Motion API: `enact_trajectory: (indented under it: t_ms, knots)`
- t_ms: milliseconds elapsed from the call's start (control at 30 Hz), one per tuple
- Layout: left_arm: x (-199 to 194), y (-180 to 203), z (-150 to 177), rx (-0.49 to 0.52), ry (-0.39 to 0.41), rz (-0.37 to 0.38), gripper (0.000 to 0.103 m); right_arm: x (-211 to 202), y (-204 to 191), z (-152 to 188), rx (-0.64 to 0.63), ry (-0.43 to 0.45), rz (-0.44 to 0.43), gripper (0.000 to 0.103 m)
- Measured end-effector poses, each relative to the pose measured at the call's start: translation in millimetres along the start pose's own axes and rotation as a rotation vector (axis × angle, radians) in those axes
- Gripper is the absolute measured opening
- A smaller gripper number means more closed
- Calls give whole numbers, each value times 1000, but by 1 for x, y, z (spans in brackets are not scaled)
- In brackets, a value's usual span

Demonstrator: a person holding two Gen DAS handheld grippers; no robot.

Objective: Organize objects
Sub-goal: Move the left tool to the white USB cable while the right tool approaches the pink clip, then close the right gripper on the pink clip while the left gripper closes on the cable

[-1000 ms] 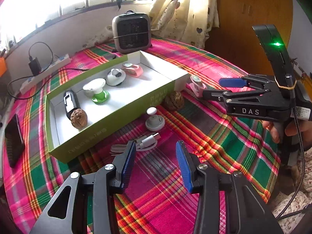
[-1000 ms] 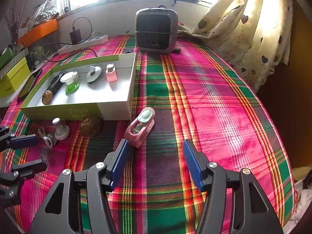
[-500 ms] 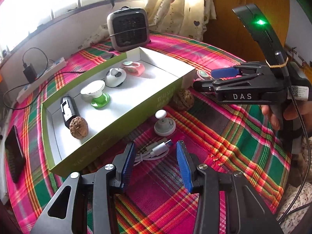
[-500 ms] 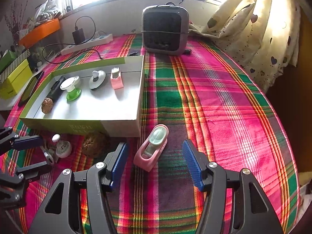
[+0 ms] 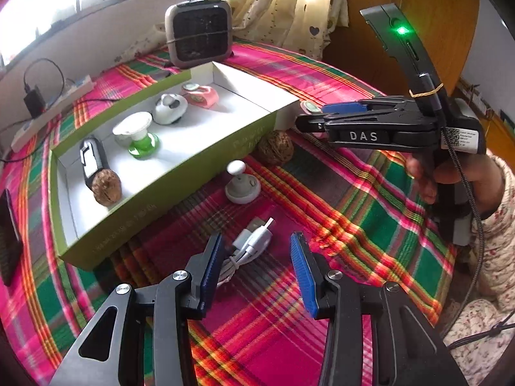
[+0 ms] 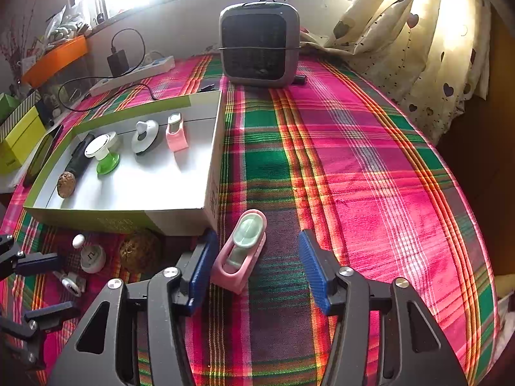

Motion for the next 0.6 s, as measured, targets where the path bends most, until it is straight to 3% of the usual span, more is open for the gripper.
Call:
enact_trajectory:
  t_ms: [133, 267, 433, 600]
  knots:
    - [-2, 11, 6, 6, -9, -8, 40, -3, 1, 2, 0, 1, -4, 38]
    - [-1, 15, 7, 15, -11, -23, 40, -3, 5, 2, 8, 5, -5, 23]
    - [0, 5, 1, -87, -2, -45, 40, -2, 3, 1, -4, 2, -3, 22]
    - [2, 7, 1, -113, 6, -80, 37, 1, 3, -2, -12, -6, 5, 22]
Point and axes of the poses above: each gripper's, at about its wrist camera, not at the fingertips, and x roughly the way its jaws point, y to its right, z to its underside, the point moved 1 cm from there along x, roughly the way its jaws point, and after that the axes turned 5 degrees about -y, right-handed, at the moved point
